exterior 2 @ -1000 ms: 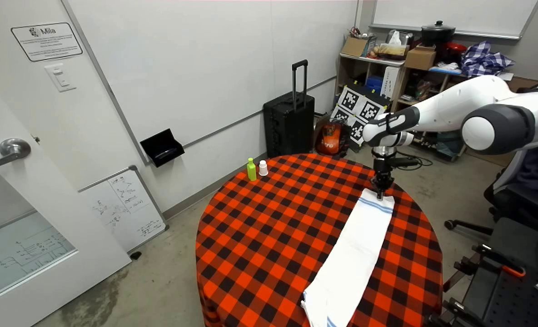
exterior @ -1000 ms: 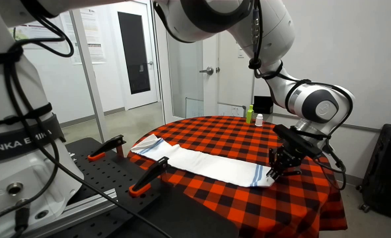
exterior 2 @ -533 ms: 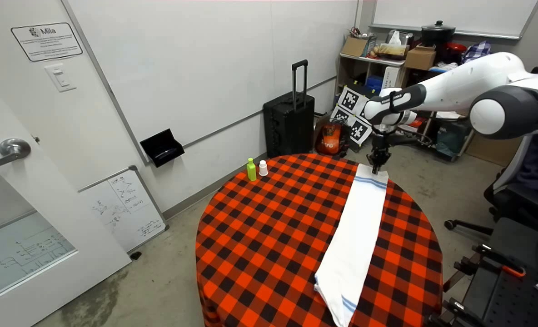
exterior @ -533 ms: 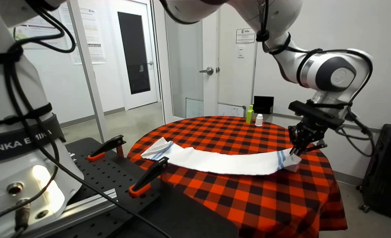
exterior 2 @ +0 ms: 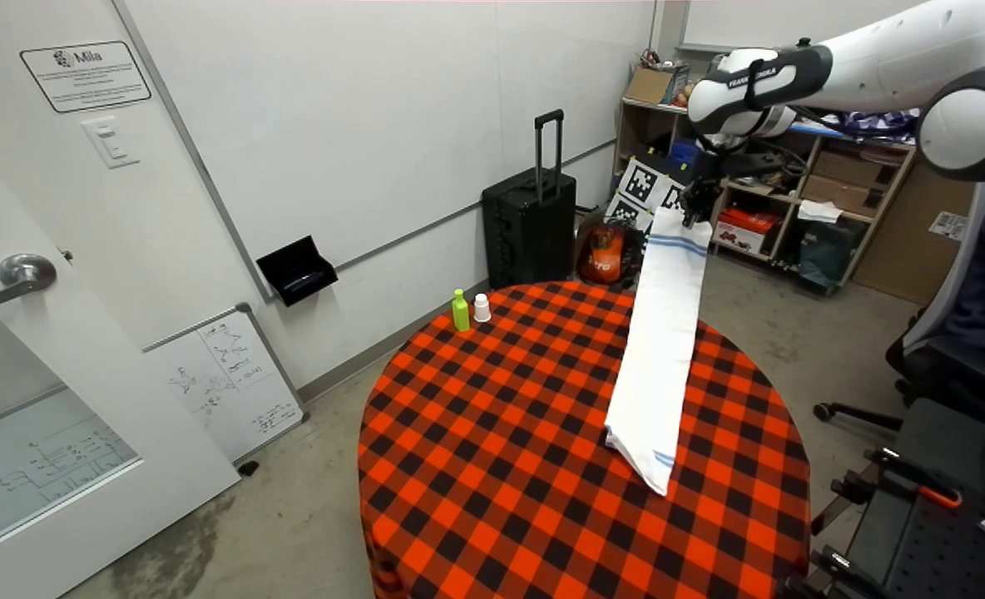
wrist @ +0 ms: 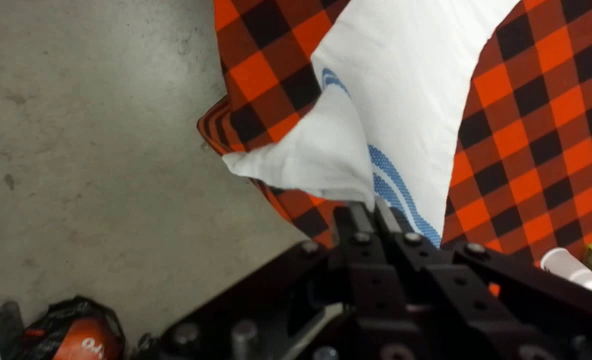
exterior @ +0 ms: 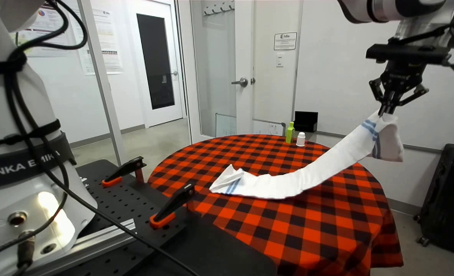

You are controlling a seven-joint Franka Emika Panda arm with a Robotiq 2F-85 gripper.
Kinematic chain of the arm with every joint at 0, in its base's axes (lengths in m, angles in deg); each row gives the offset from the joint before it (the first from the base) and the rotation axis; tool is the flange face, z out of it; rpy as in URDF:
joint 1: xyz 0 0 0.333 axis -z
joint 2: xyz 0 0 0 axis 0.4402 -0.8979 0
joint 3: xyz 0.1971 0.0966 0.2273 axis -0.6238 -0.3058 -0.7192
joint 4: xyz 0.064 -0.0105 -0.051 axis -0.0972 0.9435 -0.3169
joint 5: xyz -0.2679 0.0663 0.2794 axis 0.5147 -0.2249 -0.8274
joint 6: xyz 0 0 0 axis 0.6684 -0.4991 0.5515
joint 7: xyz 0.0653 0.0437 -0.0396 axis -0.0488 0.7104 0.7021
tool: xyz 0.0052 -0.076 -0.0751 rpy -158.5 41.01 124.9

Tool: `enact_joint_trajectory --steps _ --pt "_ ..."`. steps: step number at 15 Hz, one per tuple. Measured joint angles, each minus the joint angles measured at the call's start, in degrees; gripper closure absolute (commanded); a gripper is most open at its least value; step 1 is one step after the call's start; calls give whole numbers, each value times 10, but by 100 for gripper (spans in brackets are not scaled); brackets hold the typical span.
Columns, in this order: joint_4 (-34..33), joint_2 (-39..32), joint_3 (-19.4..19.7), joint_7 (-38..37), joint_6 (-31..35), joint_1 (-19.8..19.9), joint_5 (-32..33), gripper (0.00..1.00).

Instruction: Pick up the towel and fold it.

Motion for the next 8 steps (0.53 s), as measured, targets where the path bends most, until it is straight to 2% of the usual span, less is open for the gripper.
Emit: enact_joint_trajectory --steps 8 --pt "103 197 3 38 30 -1 1 99"
